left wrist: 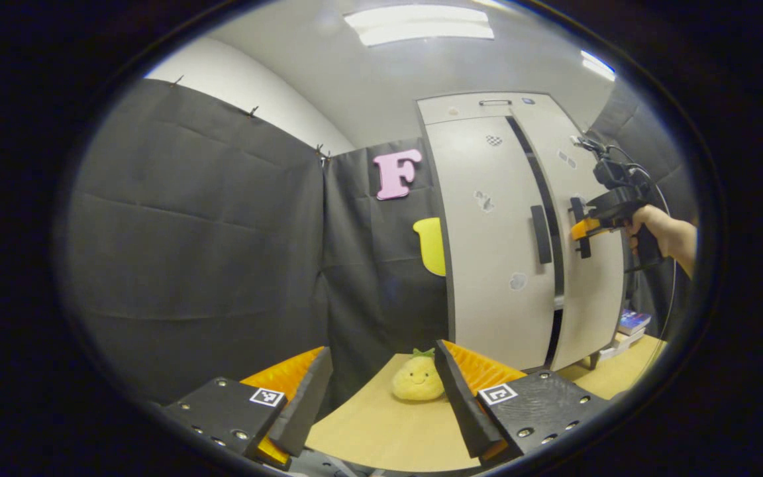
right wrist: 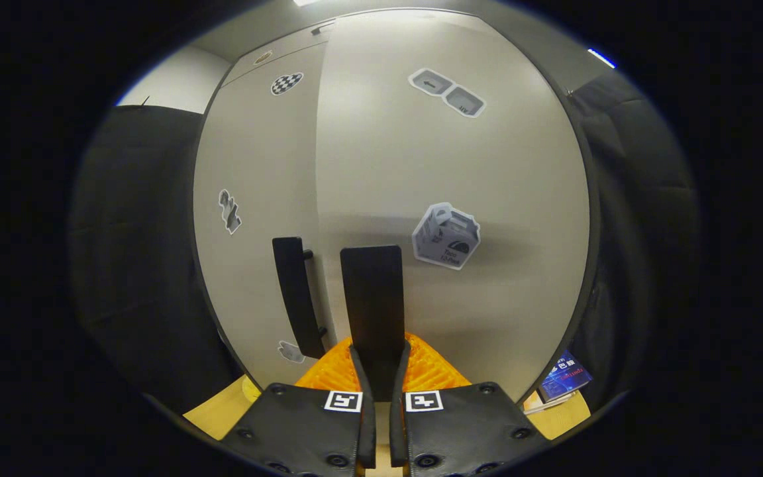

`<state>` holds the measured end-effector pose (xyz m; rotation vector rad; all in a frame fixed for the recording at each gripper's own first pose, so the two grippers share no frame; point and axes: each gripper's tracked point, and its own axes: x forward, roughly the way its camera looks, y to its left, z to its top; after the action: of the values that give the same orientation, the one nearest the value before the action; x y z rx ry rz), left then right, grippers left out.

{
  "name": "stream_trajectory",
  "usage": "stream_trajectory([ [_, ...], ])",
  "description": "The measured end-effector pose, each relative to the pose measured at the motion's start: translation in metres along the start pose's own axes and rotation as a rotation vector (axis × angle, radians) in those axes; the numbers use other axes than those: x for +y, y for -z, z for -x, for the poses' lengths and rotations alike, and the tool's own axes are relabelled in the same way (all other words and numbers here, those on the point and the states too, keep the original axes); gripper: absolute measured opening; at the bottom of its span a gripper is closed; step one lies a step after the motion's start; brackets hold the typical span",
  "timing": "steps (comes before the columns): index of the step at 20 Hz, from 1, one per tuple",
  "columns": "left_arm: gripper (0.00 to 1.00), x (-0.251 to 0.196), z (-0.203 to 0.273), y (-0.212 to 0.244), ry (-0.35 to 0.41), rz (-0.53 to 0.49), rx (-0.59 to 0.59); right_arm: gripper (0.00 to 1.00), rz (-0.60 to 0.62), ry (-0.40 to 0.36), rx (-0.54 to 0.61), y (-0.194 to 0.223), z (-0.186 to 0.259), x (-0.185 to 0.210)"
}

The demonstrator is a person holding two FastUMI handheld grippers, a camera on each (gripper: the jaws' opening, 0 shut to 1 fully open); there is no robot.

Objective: Open the right door of the double-door shoe cabinet with the right hand, and open the left door with the left hand.

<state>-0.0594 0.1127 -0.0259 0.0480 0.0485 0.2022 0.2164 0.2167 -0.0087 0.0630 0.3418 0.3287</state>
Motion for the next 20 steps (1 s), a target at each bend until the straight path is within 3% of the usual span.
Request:
stream_trajectory([
  [18,0.90,-0.090,-0.015,-0.011,0.183,0.010,-0.025,0.10,-0.016,-0.102,0.015,0.010,0.069,-0.028],
  [19,0.90,-0.096,-0.016,-0.012,0.193,0.009,-0.026,0.07,-0.016,-0.103,0.018,0.011,0.072,-0.030],
  [20,0.90,-0.101,-0.016,-0.013,0.203,0.008,-0.028,0.10,-0.016,-0.104,0.019,0.011,0.073,-0.032],
])
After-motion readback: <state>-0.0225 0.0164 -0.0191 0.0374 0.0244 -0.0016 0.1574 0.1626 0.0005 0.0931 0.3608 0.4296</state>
